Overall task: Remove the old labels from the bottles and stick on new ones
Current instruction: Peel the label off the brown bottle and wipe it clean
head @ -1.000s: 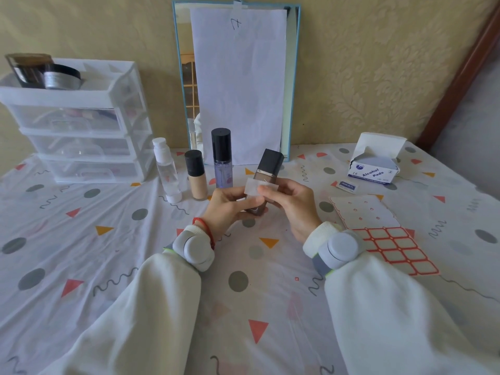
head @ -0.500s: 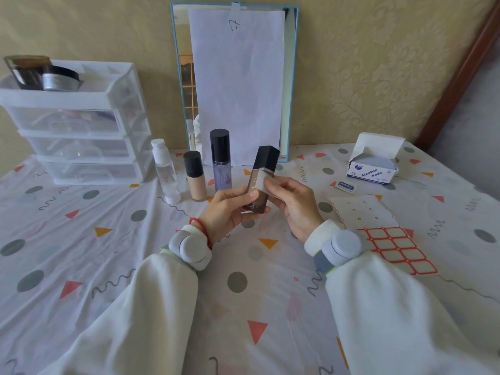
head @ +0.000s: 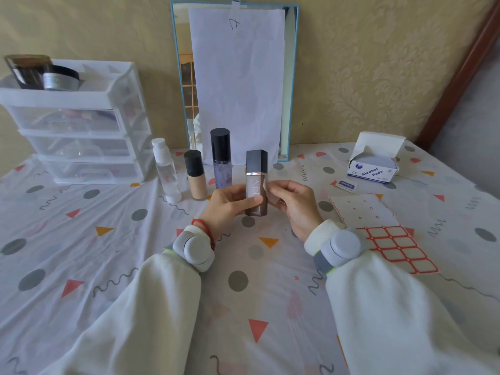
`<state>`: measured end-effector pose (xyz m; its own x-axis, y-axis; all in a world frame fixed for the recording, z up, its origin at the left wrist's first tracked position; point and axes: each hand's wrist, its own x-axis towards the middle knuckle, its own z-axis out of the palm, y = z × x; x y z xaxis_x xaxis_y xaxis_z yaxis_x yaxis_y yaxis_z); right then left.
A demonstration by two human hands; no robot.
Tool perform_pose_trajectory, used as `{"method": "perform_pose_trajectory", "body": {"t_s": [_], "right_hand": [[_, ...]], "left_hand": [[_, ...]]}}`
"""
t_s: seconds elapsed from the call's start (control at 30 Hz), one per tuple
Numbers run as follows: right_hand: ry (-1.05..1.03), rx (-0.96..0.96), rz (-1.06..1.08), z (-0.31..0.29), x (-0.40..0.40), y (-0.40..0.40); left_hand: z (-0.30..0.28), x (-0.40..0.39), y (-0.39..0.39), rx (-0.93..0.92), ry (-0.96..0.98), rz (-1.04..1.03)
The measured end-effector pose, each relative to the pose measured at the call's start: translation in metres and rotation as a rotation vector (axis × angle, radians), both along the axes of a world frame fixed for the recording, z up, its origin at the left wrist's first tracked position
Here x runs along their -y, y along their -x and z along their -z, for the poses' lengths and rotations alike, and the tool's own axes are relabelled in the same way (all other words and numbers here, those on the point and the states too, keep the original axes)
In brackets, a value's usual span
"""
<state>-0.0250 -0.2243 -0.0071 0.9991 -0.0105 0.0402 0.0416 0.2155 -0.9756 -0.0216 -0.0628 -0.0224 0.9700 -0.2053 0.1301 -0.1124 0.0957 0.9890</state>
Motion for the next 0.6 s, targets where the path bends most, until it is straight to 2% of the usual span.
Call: {"method": "perform_pose_trajectory", "body": {"t_s": [0.17,0.4,0.6], "right_hand": [[0.168,-0.02,0.028,0.0,0.004,-0.001],[0.654,0.01,0.021,0.009,0.01,-0.006],[0.814,0.002,0.0,0.013,0.014,-0.007]], "left_hand": [[0.002,0.0,-0.003,0.104,-0.022,-0.14],[0.008,-0.003,-0.011,0.161,-0.102,-0.271],[0.009,-0.004,-0.013,0.199,-0.225,-0.309]]}}
